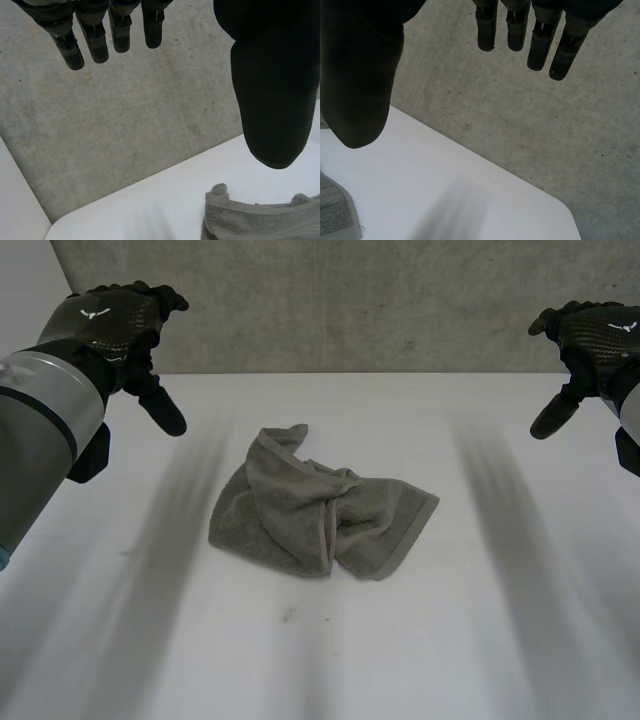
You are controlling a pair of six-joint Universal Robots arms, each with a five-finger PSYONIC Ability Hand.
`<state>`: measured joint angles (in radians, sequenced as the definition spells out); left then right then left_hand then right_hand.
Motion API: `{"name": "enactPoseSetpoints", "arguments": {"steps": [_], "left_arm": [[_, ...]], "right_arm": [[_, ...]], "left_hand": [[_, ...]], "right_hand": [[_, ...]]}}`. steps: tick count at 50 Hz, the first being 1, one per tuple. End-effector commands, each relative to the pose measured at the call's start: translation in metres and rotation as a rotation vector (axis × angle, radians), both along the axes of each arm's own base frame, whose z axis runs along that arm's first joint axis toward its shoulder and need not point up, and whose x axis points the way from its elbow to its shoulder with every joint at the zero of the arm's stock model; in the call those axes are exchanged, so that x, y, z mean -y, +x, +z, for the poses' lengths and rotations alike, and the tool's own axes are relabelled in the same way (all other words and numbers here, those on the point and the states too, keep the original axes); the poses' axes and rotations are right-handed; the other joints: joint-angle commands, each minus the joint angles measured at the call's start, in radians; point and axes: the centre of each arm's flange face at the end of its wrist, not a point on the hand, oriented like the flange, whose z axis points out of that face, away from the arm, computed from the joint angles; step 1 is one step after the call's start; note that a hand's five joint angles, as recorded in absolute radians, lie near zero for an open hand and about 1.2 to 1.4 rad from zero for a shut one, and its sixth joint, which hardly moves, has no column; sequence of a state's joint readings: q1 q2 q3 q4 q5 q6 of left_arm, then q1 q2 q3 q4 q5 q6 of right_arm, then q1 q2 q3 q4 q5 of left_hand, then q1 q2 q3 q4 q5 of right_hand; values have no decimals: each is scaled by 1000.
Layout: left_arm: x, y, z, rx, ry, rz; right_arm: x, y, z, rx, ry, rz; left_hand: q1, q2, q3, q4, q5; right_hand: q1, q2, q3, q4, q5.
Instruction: Fold the towel.
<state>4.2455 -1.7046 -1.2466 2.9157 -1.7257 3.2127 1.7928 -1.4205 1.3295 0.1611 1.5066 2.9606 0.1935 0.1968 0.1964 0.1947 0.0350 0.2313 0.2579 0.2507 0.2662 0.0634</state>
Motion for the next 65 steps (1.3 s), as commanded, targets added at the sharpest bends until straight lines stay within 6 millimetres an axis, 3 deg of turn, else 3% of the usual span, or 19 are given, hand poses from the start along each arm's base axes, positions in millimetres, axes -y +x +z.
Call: {"name": "enactPoseSetpoints", "arguments": {"steps": [1, 5, 11, 16, 19, 24, 30, 35, 38, 40, 44, 46, 47, 48, 49, 51, 54, 59, 65], "left_arm": [[3, -5, -12, 13, 21, -33], [11, -12, -27, 27, 51, -66], [27, -27, -70, 62, 142, -137], [43, -48, -116, 82, 199, -215], [48, -55, -126, 81, 194, -237], [62, -81, -166, 94, 170, -320], [73, -91, -197, 186, 147, -338], [81, -92, -215, 283, 123, -310], [82, -90, -215, 289, 127, -286], [82, -82, -213, 308, 136, -219], [87, -63, -198, 315, 129, -81], [92, -29, -179, 321, 126, 94], [92, -29, -179, 321, 126, 95], [93, -10, -168, 320, 126, 171], [93, -10, -168, 320, 126, 172], [85, 17, -149, 286, 121, 239], [73, 38, -138, 233, 114, 288], [57, 70, -139, 184, 135, 343], [33, 82, -156, 195, 208, 307]], "right_arm": [[1, 3, -5, -32, 13, 26], [1, 11, -25, -144, 38, 85], [-4, 29, -49, -259, 68, 164], [1, 31, -69, -282, 118, 176], [2, 33, -81, -290, 150, 183], [5, 35, -99, -301, 198, 194], [6, 36, -116, -314, 243, 199], [8, 36, -119, -318, 245, 200], [8, 36, -120, -318, 248, 200], [8, 36, -121, -318, 250, 200], [8, 36, -121, -320, 250, 201], [8, 36, -121, -319, 253, 201], [8, 36, -121, -319, 253, 201], [8, 36, -122, -320, 253, 203], [7, 37, -123, -319, 258, 207], [7, 38, -124, -320, 261, 211], [1, 43, -127, -322, 269, 232], [-9, 55, -132, -331, 276, 272], [-17, 63, -137, -341, 284, 301]], "left_hand": [[26, 23, 23, 25, 10], [26, 23, 23, 25, 10], [35, 31, 32, 33, 19], [78, 75, 76, 77, 62], [126, 122, 123, 124, 110], [272, 269, 270, 271, 256], [343, 340, 340, 342, 327], [926, 923, 923, 925, 910], [995, 991, 992, 993, 979], [1202, 1199, 1199, 1201, 1186], [1203, 1199, 1200, 1202, 1187], [1203, 1199, 1200, 1202, 1187], [1203, 1199, 1200, 1202, 1187], [1203, 1199, 1200, 1202, 1187], [1203, 1199, 1200, 1202, 1187], [1203, 1199, 1200, 1202, 1187], [1203, 1199, 1200, 1202, 1187], [1203, 1199, 1200, 1202, 1187], [1203, 1199, 1200, 1202, 1187]], "right_hand": [[-57, -83, -76, -92, -63], [-57, -83, -76, -92, -63], [-57, -83, -76, -92, -63], [-57, -83, -76, -92, -63], [-57, -83, -76, -92, -63], [-57, -83, -76, -92, -63], [-57, -83, -76, -92, -63], [-57, -83, -76, -92, -63], [-57, -83, -76, -92, -63], [-57, -83, -76, -92, -63], [-57, -83, -76, -92, -63], [-57, -83, -76, -92, -63], [-57, -83, -76, -92, -63], [-57, -83, -76, -92, -63], [-57, -83, -76, -92, -63], [-57, -83, -76, -92, -63], [-57, -83, -76, -92, -63], [-57, -83, -76, -92, -63], [-57, -83, -76, -92, -63]]}}
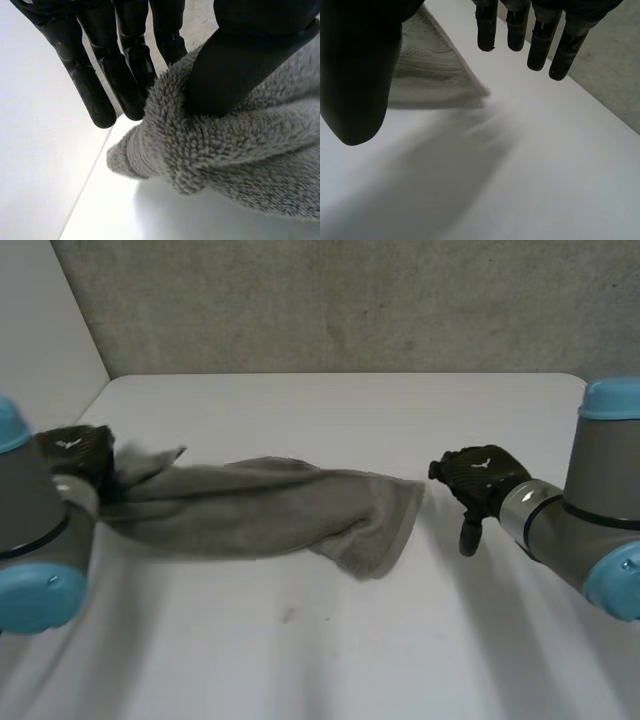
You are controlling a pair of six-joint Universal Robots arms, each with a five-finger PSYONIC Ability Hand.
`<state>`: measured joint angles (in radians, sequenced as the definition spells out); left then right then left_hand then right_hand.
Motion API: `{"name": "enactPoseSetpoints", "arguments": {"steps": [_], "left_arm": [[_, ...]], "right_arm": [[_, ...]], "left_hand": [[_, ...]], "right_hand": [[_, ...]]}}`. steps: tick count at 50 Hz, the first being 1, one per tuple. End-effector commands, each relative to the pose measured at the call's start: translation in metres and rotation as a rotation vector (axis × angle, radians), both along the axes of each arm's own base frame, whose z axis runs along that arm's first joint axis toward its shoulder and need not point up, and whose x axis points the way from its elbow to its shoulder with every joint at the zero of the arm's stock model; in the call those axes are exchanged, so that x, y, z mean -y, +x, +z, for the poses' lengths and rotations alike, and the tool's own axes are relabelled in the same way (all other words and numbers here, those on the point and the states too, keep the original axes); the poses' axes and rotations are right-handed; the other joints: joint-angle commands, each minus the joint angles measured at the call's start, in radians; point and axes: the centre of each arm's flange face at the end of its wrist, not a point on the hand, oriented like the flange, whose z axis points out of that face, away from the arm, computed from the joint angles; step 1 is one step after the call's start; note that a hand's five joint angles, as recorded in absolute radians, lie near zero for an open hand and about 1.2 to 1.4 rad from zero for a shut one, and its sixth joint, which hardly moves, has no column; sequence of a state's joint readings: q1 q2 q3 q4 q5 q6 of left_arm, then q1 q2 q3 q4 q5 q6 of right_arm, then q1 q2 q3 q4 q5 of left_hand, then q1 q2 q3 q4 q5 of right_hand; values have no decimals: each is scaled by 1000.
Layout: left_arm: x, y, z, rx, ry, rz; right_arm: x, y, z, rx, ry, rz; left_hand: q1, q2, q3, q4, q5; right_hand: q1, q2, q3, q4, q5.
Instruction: Fold the towel.
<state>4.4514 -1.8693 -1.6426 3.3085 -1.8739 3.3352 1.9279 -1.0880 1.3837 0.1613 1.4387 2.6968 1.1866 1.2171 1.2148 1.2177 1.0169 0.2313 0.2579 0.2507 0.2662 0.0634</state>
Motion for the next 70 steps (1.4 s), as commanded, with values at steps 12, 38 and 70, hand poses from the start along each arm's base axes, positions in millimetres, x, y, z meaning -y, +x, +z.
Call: {"name": "enactPoseSetpoints", "arguments": {"steps": [12, 38, 70], "left_arm": [[-89, 28, -36, -38, 170, -100], [-99, 42, 47, -110, -189, -121], [-97, 42, 121, -242, -426, -142]], "right_arm": [[-14, 12, -5, -6, 19, 52], [10, 102, 5, 379, 78, 269], [-35, 206, -19, 601, 268, 557]], "left_hand": [[210, 179, 182, 179, 205], [210, 179, 182, 179, 205], [210, 179, 182, 179, 205]], "right_hand": [[-57, -83, -76, -92, -63], [-57, -83, -76, -92, -63], [1164, 1138, 1145, 1129, 1158]]}}
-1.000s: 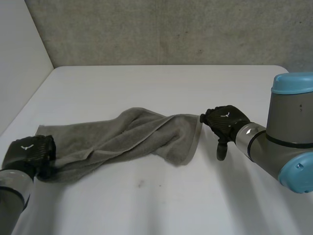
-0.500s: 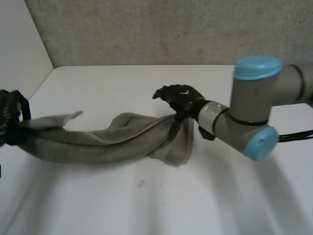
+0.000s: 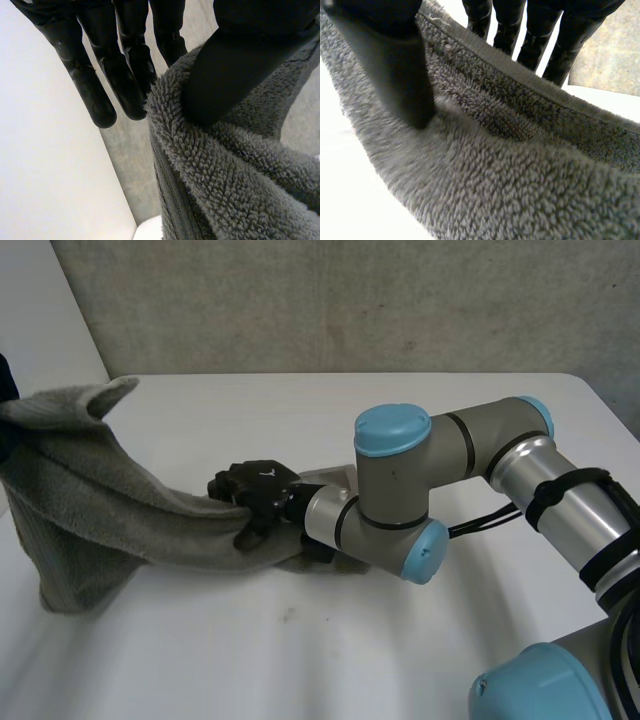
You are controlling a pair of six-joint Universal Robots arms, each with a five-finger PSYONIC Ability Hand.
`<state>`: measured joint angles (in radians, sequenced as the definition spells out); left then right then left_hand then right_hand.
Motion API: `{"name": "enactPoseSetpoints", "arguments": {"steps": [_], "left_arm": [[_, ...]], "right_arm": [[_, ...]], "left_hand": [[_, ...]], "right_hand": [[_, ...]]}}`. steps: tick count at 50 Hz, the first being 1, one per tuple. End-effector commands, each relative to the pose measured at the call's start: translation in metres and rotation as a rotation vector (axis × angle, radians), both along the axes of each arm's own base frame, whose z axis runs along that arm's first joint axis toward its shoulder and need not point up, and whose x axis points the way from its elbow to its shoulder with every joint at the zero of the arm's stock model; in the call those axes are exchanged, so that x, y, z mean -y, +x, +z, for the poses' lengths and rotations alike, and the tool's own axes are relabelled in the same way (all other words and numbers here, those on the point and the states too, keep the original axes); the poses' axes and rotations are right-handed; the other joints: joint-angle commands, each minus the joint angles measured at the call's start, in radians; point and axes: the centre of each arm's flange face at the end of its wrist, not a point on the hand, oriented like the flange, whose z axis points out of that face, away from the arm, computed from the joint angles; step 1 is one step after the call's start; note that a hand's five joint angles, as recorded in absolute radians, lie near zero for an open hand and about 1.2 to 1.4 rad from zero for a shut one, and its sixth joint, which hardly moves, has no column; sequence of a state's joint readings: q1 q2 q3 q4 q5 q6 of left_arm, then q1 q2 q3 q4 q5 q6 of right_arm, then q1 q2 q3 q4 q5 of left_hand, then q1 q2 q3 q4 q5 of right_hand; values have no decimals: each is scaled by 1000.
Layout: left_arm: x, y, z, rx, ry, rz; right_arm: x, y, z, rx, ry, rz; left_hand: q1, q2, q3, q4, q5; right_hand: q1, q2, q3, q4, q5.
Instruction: Fold the towel.
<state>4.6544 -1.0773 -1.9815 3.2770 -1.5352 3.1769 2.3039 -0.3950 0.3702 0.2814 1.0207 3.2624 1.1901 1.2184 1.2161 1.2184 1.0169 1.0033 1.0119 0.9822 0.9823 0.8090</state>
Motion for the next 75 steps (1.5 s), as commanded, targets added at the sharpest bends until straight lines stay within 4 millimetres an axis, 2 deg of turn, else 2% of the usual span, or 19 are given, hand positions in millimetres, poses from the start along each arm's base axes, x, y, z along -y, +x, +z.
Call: {"name": "enactPoseSetpoints", "arguments": {"steps": [1, 4, 9, 10, 14, 20, 26, 28, 30, 33, 38, 43, 45, 50, 52, 54, 56, 63, 75], "left_arm": [[7, 0, 6, -21, -19, -1], [22, -1, 5, -21, -27, -3], [53, -9, 18, -52, -116, -31], [64, -14, 26, -82, -163, -56], [90, -35, 40, -185, -239, -138], [108, -89, 63, -399, -314, -311], [129, -101, 33, -471, -229, -281], [132, -102, 18, -470, -186, -276], [134, -103, -28, -450, -59, -260], [132, -104, -51, -434, 5, -250], [122, -99, -138, -375, 244, -196], [114, -92, -167, -346, 337, -164], [111, -90, -171, -342, 353, -158], [105, -85, -160, -344, 336, -151], [103, -82, -153, -345, 323, -149], [97, -80, -140, -333, 305, -150], [93, -78, -135, -315, 296, -148], [79, -72, -112, -233, 223, -151], [37, -85, -84, 114, 82, -367]], "right_arm": [[13, 4, 34, 83, -81, -43], [20, 2, 50, 112, -122, -79], [77, -45, 155, 242, -440, -332], [77, -45, 155, 243, -441, -332], [65, -62, 228, 281, -752, -389], [44, -74, 259, 181, -981, -408], [36, -78, 223, -32, -947, -349], [29, -83, 181, -202, -859, -273], [24, -85, 156, -286, -804, -229], [12, -92, 108, -431, -700, -143], [-4, -103, 45, -581, -552, -71], [-8, -110, 5, -669, -476, -55], [-9, -111, 2, -672, -469, -60], [-8, -110, 7, -630, -473, -99], [-5, -112, 20, -564, -473, -164], [-4, -113, 25, -528, -465, -200], [-3, -116, 30, -496, -453, -240], [-9, -138, 57, -378, -342, -383], [-26, -170, 57, -381, -303, -416]], "left_hand": [[206, 178, 180, 178, 205], [206, 178, 180, 178, 205], [206, 178, 180, 178, 205], [206, 178, 180, 178, 205], [206, 178, 180, 178, 205], [206, 178, 180, 178, 205], [206, 178, 180, 178, 205], [206, 178, 180, 178, 205], [206, 178, 180, 178, 205], [206, 178, 180, 178, 205], [206, 178, 180, 178, 205], [206, 178, 180, 178, 205], [206, 178, 180, 178, 205], [-2, -30, -28, -30, -3], [-266, -294, -292, -294, -267], [-851, -879, -877, -879, -852], [-972, -1001, -998, -1001, -974], [-1000, -1028, -1026, -1028, -1001], [-962, -990, -988, -990, -963]], "right_hand": [[393, 384, 414, 414, 413], [393, 384, 414, 414, 413], [393, 384, 414, 414, 413], [393, 384, 414, 414, 413], [393, 384, 414, 414, 413], [393, 384, 414, 414, 413], [393, 384, 414, 414, 413], [393, 384, 414, 414, 413], [393, 384, 414, 414, 413], [393, 384, 414, 414, 413], [393, 384, 414, 414, 413], [393, 384, 414, 414, 413], [376, 368, 398, 397, 396], [-287, -296, -266, -266, -267], [-624, -632, -602, -603, -604], [-671, -680, -650, -650, -652], [-727, -736, -706, -706, -708], [-829, -837, -808, -808, -809], [-829, -837, -808, -808, -809]]}}
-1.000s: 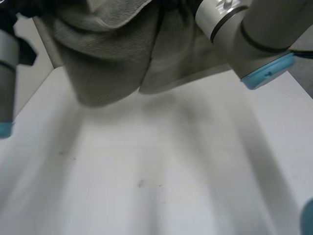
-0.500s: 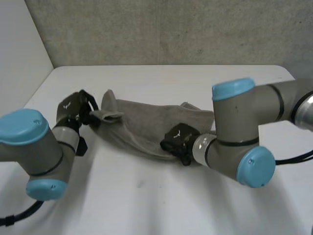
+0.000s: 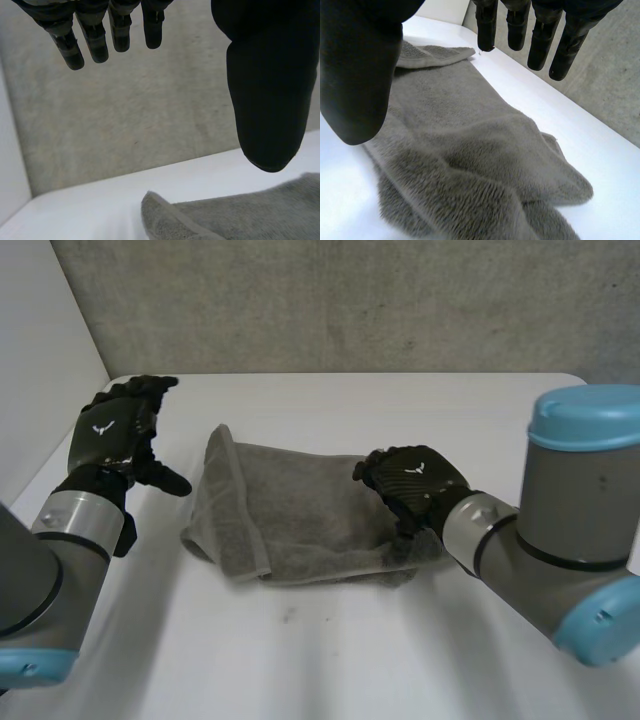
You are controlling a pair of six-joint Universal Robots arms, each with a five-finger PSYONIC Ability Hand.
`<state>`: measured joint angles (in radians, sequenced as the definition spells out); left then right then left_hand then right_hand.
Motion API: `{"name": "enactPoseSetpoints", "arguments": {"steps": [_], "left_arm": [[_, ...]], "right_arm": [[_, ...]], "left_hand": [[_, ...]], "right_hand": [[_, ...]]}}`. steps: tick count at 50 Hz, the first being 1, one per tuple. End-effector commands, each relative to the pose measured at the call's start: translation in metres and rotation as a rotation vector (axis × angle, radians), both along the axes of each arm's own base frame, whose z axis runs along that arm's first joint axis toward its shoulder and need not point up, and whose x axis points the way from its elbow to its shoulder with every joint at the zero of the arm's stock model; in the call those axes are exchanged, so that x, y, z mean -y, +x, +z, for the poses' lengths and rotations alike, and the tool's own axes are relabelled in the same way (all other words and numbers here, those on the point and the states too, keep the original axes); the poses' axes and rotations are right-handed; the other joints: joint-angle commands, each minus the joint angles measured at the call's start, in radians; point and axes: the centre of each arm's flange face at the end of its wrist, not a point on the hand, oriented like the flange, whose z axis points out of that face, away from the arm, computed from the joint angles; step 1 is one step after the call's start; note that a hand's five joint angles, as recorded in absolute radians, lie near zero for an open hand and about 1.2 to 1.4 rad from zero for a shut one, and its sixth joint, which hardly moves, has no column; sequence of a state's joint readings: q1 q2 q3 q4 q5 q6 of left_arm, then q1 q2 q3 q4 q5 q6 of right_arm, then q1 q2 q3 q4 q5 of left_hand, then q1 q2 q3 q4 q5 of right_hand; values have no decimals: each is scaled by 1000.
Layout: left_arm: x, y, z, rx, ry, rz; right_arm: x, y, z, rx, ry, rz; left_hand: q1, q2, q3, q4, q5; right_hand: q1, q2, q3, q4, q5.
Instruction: Fold the towel.
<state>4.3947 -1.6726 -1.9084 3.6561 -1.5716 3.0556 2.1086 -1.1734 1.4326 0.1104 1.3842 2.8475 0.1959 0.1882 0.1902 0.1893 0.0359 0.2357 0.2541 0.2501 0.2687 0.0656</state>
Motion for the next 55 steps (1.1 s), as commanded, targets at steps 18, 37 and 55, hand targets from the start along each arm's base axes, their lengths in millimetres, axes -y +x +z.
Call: {"name": "enactPoseSetpoints", "arguments": {"steps": [18, 37, 55], "left_arm": [[-52, -52, -42, 383, -28, -361], [-29, -91, -96, 449, 70, -258], [55, -18, -76, 435, 93, 301]], "right_arm": [[2, -58, -37, -74, -45, -90], [30, -72, -69, -83, -40, -156], [43, -67, -77, -68, -74, -147]], "left_hand": [[35, 43, 41, 42, 21], [41, 49, 47, 48, 27], [44, 52, 50, 51, 30]], "right_hand": [[-61, -80, -76, -94, -66], [66, 48, 52, 33, 62], [1161, 1142, 1146, 1128, 1156]]}}
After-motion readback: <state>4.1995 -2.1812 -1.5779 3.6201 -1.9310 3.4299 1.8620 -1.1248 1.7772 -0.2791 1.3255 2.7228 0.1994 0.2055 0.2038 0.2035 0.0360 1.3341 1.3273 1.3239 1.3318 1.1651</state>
